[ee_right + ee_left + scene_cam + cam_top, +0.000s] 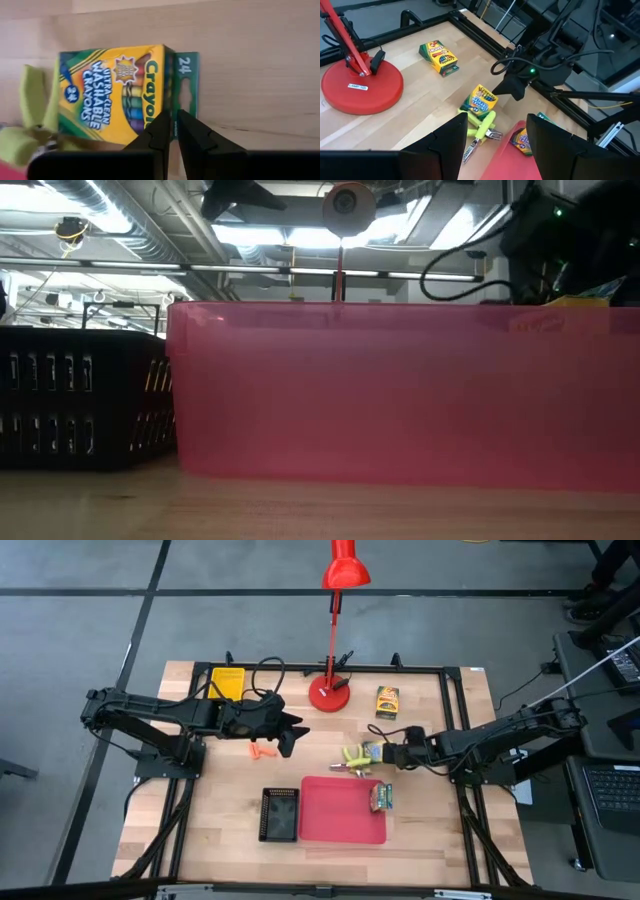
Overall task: Pick & Place School Supplies
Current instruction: Put the bottom yellow crayon box into the red bin
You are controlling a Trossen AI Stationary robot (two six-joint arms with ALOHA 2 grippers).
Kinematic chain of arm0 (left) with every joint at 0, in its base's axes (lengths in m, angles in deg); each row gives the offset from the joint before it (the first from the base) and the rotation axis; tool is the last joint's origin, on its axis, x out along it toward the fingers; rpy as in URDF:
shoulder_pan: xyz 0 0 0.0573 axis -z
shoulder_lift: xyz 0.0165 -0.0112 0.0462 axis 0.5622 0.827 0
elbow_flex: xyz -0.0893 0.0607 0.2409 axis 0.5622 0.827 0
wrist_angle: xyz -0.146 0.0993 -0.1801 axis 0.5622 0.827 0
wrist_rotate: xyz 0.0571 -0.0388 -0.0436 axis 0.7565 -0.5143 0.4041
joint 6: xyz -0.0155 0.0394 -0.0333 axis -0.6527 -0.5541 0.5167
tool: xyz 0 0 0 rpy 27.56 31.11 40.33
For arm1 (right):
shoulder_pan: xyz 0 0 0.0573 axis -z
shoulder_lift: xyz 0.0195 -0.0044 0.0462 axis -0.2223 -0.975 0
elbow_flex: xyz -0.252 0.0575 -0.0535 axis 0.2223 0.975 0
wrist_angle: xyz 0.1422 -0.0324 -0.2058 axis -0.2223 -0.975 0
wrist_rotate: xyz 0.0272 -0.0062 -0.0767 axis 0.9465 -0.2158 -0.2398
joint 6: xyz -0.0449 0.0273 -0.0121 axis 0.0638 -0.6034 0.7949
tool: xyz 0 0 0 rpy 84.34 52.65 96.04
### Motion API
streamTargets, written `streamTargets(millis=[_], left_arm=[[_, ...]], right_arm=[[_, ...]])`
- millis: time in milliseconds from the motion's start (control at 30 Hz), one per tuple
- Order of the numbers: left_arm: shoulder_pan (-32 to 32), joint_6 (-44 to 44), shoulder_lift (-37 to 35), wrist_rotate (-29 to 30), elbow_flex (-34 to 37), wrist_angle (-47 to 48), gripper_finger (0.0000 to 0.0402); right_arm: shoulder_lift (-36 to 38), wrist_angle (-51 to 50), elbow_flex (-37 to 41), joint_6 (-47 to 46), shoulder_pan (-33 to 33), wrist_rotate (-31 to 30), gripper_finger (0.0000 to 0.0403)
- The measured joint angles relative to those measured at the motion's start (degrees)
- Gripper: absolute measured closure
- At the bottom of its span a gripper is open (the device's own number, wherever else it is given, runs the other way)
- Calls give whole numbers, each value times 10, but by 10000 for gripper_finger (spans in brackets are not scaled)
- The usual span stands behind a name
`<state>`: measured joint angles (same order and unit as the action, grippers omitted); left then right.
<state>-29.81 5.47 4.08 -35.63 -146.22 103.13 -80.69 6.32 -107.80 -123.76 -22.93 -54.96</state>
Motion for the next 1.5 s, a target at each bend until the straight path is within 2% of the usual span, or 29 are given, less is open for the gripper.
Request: streamTargets(millis=[400, 700, 933, 1167, 1500], left_arm=[[0, 2, 0, -7, 0, 1, 201], [-5, 22, 45, -25, 0, 12, 201], [-32, 38, 111, -79, 0, 16, 201], [-65, 6, 186, -151, 0, -48, 201], [-80, -2, 238, -190, 0, -111, 201]], right_arm=[[0, 81, 0, 27, 0, -17, 364], [0, 151, -1, 53, 0, -21, 364], [0, 199, -1, 64, 0, -35, 364], [0, 221, -1, 70, 0, -37, 364], [0, 264, -1, 86, 8, -36, 364]])
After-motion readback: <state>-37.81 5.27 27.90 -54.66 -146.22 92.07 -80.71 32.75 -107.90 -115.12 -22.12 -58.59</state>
